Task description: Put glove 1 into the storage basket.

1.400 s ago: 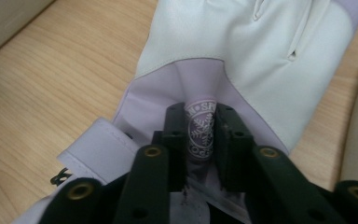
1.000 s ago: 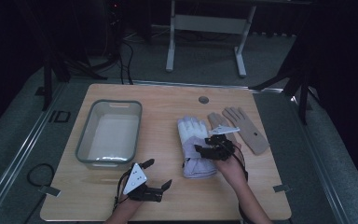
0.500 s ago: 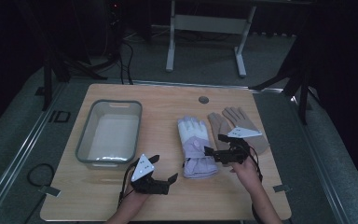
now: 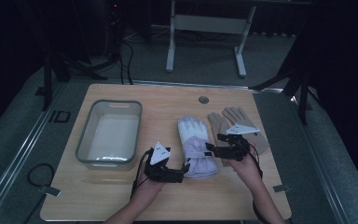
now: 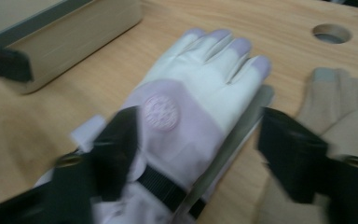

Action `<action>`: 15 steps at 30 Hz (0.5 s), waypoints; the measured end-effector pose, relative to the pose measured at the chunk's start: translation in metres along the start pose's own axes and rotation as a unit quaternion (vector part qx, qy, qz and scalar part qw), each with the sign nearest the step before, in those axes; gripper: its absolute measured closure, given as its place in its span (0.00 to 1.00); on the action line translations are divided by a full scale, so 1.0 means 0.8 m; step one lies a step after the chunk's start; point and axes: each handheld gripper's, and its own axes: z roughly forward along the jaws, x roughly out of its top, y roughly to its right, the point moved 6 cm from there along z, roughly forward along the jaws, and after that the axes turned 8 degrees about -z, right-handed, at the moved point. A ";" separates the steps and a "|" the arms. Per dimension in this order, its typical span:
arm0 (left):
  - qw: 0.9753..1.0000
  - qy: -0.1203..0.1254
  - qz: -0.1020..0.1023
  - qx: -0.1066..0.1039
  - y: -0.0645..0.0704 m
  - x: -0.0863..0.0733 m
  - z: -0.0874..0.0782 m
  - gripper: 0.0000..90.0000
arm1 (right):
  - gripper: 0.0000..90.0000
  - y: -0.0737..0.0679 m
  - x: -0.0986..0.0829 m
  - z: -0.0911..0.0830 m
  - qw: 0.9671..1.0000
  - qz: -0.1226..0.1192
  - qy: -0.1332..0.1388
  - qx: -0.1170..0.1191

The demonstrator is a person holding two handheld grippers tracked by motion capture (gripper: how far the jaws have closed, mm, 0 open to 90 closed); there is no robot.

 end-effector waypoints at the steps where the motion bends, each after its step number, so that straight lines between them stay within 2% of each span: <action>1: 1.000 -0.010 0.001 0.005 0.002 0.001 0.005 0.08 | 0.45 0.003 0.002 0.002 1.000 0.002 0.002 -0.003; 2: 1.000 -0.018 0.002 0.013 0.004 0.002 0.009 0.09 | 0.55 0.005 0.004 0.004 1.000 0.004 -0.001 -0.001; 4: 0.999 -0.036 0.005 0.020 0.006 0.001 0.016 0.14 | 0.58 0.011 0.005 0.009 1.000 0.013 -0.002 -0.006; 5: 0.999 -0.036 0.005 0.020 0.006 0.001 0.016 0.15 | 0.58 0.011 0.005 0.009 1.000 0.013 -0.002 -0.006; 6: 0.998 -0.059 0.007 0.026 0.007 -0.002 0.024 0.15 | 0.64 0.013 0.005 0.012 1.000 0.013 -0.005 -0.004; 9: 0.996 -0.086 -0.004 0.032 0.007 -0.008 0.033 0.16 | 0.63 0.017 -0.001 0.021 1.000 0.022 -0.012 -0.002; 10: 0.995 -0.093 -0.001 0.038 0.006 -0.011 0.035 0.16 | 0.61 0.017 -0.004 0.024 1.000 0.025 -0.016 -0.002; 11: 0.994 -0.099 -0.002 0.043 0.004 -0.013 0.038 0.16 | 0.60 0.018 -0.008 0.027 0.999 0.031 -0.018 0.000; 15: 0.992 -0.117 -0.020 0.045 -0.003 -0.021 0.049 0.17 | 0.56 0.018 -0.022 0.041 0.998 0.053 -0.035 0.012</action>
